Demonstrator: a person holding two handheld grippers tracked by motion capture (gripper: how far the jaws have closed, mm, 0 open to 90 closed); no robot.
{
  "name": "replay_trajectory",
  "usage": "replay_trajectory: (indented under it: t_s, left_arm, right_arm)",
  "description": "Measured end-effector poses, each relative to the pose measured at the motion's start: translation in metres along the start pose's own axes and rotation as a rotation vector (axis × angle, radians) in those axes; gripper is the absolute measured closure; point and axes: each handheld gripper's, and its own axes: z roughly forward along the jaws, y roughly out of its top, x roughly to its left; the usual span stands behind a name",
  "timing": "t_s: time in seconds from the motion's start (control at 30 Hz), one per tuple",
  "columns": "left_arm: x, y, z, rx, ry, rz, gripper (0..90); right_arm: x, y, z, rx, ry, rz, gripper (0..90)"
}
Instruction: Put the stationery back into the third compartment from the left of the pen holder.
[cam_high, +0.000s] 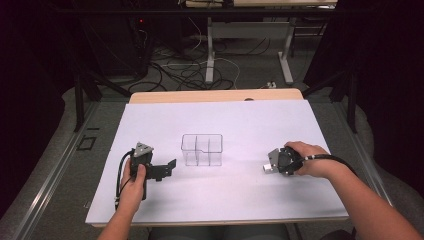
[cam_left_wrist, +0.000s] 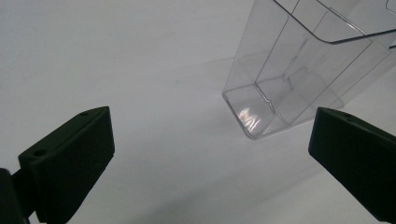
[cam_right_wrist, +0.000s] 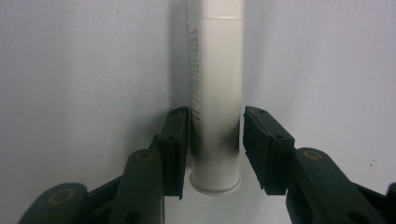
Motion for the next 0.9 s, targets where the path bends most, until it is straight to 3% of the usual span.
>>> replay_trajectory:
  t_s: [0.2, 0.47, 0.5, 0.9]
  left_arm:
    - [-0.0001, -0.0001, 0.0005, 0.001, -0.004, -0.001, 0.2]
    - [-0.0005, -0.0002, 0.0007, 0.003, -0.01, 0.0, 0.2]
    - [-0.0004, -0.0002, 0.0008, 0.003, -0.009, 0.0, 0.2]
    - [-0.0004, -0.0004, 0.0011, 0.008, -0.01, 0.001, 0.2]
  right_arm:
    - [0.0007, 0.0002, -0.0004, 0.004, 0.008, -0.016, 66.2]
    - [0.005, 0.0004, -0.0008, 0.003, -0.021, -0.04, 67.0]
    - [0.0054, -0.0001, -0.001, -0.004, -0.036, -0.065, 67.1]
    - [0.0062, 0.0, -0.0018, -0.018, -0.033, -0.054, 67.2]
